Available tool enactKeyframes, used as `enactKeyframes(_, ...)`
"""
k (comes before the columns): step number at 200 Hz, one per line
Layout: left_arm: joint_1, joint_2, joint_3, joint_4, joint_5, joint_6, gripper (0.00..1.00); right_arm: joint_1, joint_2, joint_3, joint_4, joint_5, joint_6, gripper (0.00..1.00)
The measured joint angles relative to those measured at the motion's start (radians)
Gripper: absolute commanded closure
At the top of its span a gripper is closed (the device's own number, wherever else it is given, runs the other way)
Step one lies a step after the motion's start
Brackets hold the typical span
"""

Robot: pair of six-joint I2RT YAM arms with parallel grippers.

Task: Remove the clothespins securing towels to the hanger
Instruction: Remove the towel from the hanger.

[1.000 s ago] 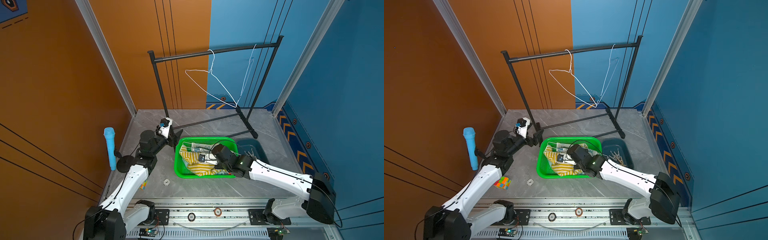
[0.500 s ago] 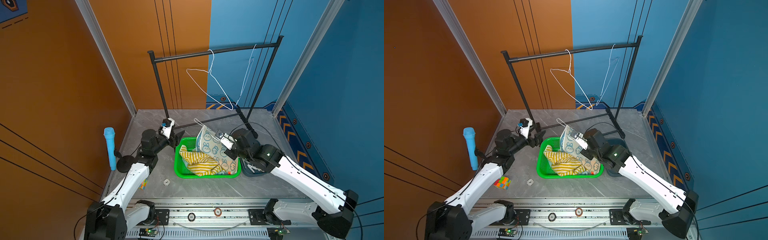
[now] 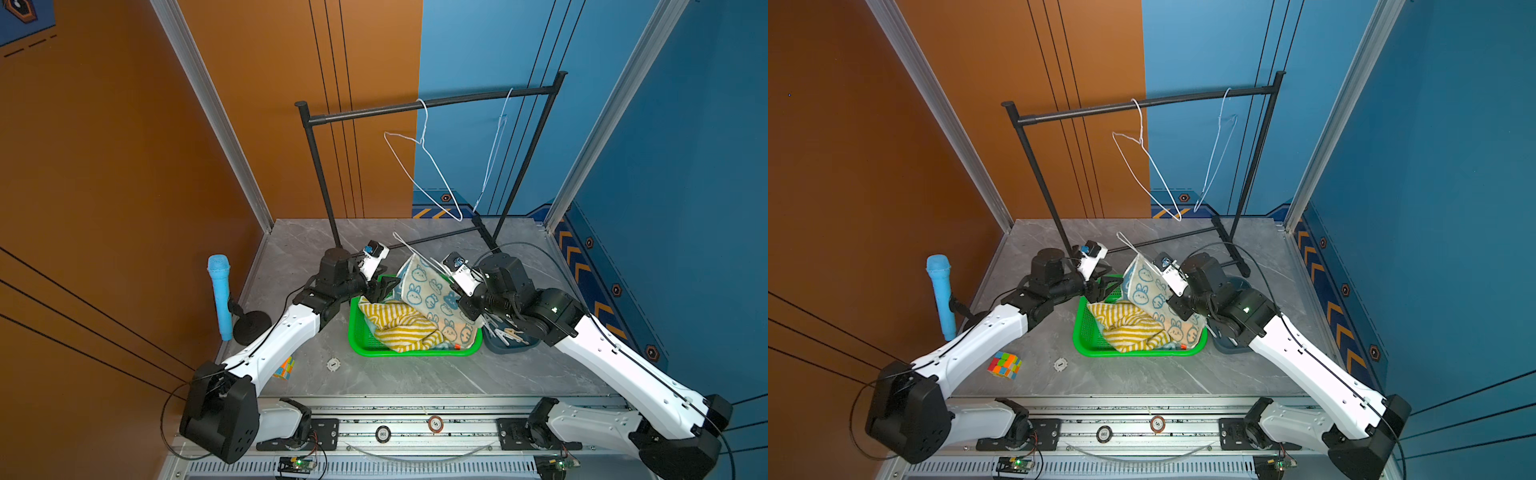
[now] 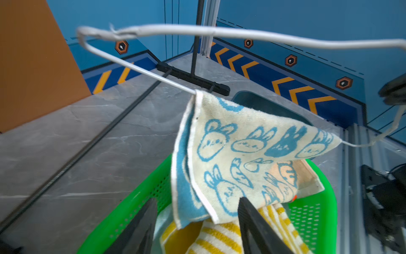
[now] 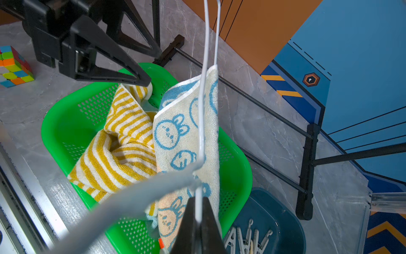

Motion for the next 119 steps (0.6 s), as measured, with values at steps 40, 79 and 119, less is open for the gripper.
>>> enactKeyframes(40, -0.079, 0.118, 0.089, -0.037, -0.005, -0.076, 0.4, -0.002, 0.002, 0.005, -0.006, -0.021, 0.0, 1.0)
enactKeyframes(79, -0.078, 0.196, 0.145, -0.033, -0.043, -0.116, 0.4, -0.006, 0.001, 0.005, -0.006, -0.025, 0.004, 1.0)
enactKeyframes(119, -0.078, 0.237, 0.16, -0.032, -0.061, -0.125, 0.46, -0.008, 0.0, 0.005, -0.006, -0.036, 0.004, 1.0)
